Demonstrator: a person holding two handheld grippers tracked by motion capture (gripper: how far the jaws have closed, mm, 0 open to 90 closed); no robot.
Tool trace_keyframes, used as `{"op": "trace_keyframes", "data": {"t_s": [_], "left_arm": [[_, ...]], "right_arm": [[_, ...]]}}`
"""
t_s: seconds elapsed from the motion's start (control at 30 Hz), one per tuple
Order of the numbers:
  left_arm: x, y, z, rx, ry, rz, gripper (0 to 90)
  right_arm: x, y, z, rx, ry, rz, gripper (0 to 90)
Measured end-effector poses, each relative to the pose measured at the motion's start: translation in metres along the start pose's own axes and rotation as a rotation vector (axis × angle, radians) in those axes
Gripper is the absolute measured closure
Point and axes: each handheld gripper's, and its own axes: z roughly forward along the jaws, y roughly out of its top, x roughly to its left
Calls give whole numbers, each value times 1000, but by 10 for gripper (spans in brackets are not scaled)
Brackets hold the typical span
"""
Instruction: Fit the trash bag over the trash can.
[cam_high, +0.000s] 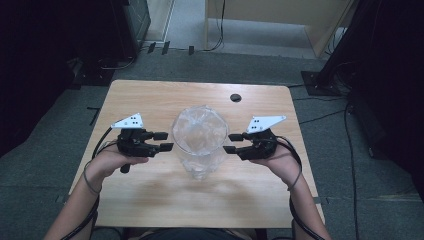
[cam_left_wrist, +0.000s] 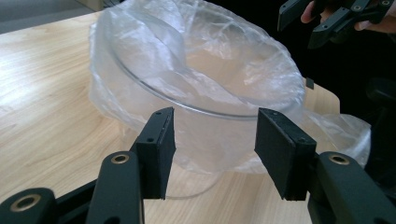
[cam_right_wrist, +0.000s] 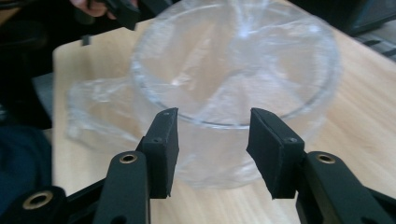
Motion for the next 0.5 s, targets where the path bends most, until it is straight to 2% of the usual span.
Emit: {"op": "trace_keyframes", "data": {"t_s": [0.23,0.37,0.5], "left_arm": [[8,4,4,-14,24,-6,435],[15,7,7,-26,30,-14,432],[23,11,7,-45,44,-38,431]], "right_arm": [[-5,0,-3,-36,-49,28,558],[-9,0,1,-68,-74,69,577],[-17,-4,6,-37,-99,75,501]]}}
